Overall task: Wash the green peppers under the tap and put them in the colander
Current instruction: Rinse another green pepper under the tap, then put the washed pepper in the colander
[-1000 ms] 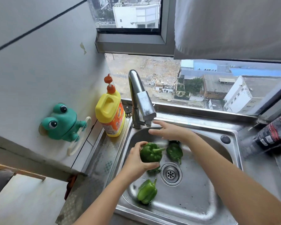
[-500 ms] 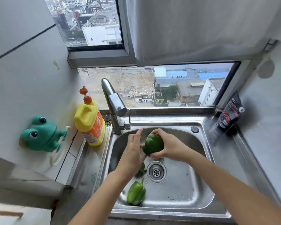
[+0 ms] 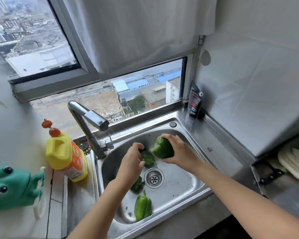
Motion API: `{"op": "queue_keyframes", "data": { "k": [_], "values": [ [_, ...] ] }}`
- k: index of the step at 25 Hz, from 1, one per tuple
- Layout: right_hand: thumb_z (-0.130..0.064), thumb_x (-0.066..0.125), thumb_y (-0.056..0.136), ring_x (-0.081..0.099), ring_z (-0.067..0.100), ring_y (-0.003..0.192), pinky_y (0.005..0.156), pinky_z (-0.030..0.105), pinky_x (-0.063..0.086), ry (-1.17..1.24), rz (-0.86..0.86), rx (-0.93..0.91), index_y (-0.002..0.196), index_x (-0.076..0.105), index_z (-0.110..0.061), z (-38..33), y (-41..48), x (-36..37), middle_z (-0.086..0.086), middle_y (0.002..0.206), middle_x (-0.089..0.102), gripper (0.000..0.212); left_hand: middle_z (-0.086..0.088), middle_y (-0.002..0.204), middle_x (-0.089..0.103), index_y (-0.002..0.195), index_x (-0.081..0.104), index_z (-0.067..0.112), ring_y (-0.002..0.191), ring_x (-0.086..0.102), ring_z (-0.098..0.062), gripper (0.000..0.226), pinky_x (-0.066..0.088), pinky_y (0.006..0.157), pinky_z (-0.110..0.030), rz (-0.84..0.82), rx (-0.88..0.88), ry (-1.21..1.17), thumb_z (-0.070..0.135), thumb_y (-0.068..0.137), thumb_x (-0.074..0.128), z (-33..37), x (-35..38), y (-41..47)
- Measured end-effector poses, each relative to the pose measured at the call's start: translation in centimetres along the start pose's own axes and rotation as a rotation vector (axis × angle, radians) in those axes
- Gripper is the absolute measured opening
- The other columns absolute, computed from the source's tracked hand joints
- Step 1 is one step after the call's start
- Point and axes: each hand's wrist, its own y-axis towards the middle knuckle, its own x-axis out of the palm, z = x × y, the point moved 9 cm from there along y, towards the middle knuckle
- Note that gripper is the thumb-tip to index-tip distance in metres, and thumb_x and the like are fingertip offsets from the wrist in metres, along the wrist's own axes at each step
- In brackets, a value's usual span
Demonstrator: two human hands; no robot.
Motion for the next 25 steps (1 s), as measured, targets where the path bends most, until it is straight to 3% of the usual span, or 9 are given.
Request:
{"op": "queue_keyframes", "data": {
  "k": [3, 6, 8, 10, 12, 16, 20, 23, 25],
  "values": [
    [-0.034, 0.082, 0.068, 0.053, 0.016, 0.107, 0.089, 0.025, 0.044, 0.222, 0.104, 0.313, 0.13, 0.042, -0.023, 2.4, -2.9, -1.0, 0.0, 0.121, 0.053, 0.074, 0.001, 0.095, 0.052, 0.092, 0.056, 0.017, 0.082, 0.058, -0.015, 0.012, 0.049, 0.08, -0.028, -0.117, 0.049, 0.067, 0.021, 0.085, 0.065, 0.9, 1.8, 0.2],
    [-0.044, 0.075, 0.073, 0.058, 0.021, 0.105, 0.086, 0.033, 0.053, 0.712, 0.229, 0.661, 0.124, 0.042, -0.013, 5.5, -7.6, -2.1, 0.008, 0.118, 0.055, 0.069, 0.001, 0.083, 0.055, 0.067, 0.057, 0.016, 0.075, 0.054, -0.017, 0.035, 0.047, 0.086, -0.037, -0.235, 0.133, 0.156, 0.045, 0.086, 0.059, 3.6, 4.8, 0.3],
    [-0.042, 0.068, 0.08, 0.062, 0.021, 0.098, 0.083, 0.037, 0.055, 1.029, 0.343, 0.763, 0.113, 0.052, -0.01, 6.7, -10.6, -3.5, 0.013, 0.112, 0.062, 0.048, 0.004, 0.062, 0.055, 0.05, 0.054, 0.016, 0.063, 0.052, -0.013, 0.053, 0.043, 0.094, -0.047, -0.256, 0.195, 0.144, 0.051, 0.09, 0.05, 6.6, 6.8, 0.2],
    [-0.034, 0.064, 0.086, 0.065, 0.02, 0.093, 0.08, 0.037, 0.055, 1.079, 0.47, 0.807, 0.109, 0.061, -0.012, 8.2, -14.4, -6.2, 0.012, 0.109, 0.067, 0.032, 0.005, 0.051, 0.055, 0.043, 0.052, 0.017, 0.056, 0.052, -0.01, 0.062, 0.042, 0.096, -0.046, -0.33, 0.226, 0.121, 0.054, 0.092, 0.044, 10.0, 9.6, -0.2],
    [-0.032, 0.066, 0.084, 0.066, 0.02, 0.089, 0.076, 0.035, 0.054, 1.107, 0.553, 0.826, 0.104, 0.065, -0.015, 9.8, -17.9, -8.8, 0.01, 0.102, 0.07, 0.027, -0.007, 0.055, 0.063, 0.051, 0.06, 0.008, 0.06, 0.06, -0.021, 0.067, 0.048, 0.089, -0.042, -0.405, 0.24, 0.082, 0.059, 0.09, 0.043, 13.4, 12.1, -0.7],
    [-0.038, 0.075, 0.073, 0.067, 0.026, 0.094, 0.066, 0.03, 0.056, 1.043, 0.672, 0.865, 0.113, 0.064, -0.002, 13.3, -26.5, -16.0, 0.019, 0.11, 0.069, 0.054, -0.008, 0.07, 0.07, 0.058, 0.061, 0.019, 0.08, 0.066, -0.03, 0.045, 0.05, 0.084, -0.038, -0.496, 0.338, -0.029, 0.052, 0.087, 0.054, 21.9, 17.5, -2.5],
    [-0.04, 0.072, 0.078, 0.067, 0.017, 0.097, 0.088, 0.036, 0.055, 0.725, 0.717, 0.99, 0.116, 0.065, -0.014, 17.2, -35.6, -22.0, 0.003, 0.103, 0.072, 0.047, -0.002, 0.105, 0.07, 0.093, 0.069, 0.018, 0.097, 0.063, -0.019, 0.017, 0.045, 0.082, -0.025, -0.591, 0.466, -0.187, 0.03, 0.089, 0.059, 29.8, 22.4, -6.2],
    [-0.045, 0.078, 0.07, 0.062, 0.016, 0.092, 0.081, 0.032, 0.051, 0.402, 0.751, 1.183, 0.105, 0.06, -0.018, 19.6, -41.7, -24.8, -0.002, 0.099, 0.065, 0.048, -0.001, 0.122, 0.06, 0.113, 0.064, 0.019, 0.101, 0.058, -0.014, 0.025, 0.039, 0.084, -0.018, -0.696, 0.57, -0.157, 0.024, 0.09, 0.058, 34.5, 26.7, -9.5],
    [-0.042, 0.079, 0.069, 0.056, 0.017, 0.089, 0.076, 0.03, 0.043, 0.287, 0.743, 1.257, 0.102, 0.054, -0.016, 20.6, -44.2, -25.3, 0.0, 0.098, 0.06, 0.048, 0.001, 0.139, 0.048, 0.125, 0.058, 0.025, 0.123, 0.049, -0.015, 0.035, 0.034, 0.099, -0.021, -0.756, 0.65, -0.063, 0.028, 0.09, 0.059, 36.3, 29.5, -11.4]
  ]
}}
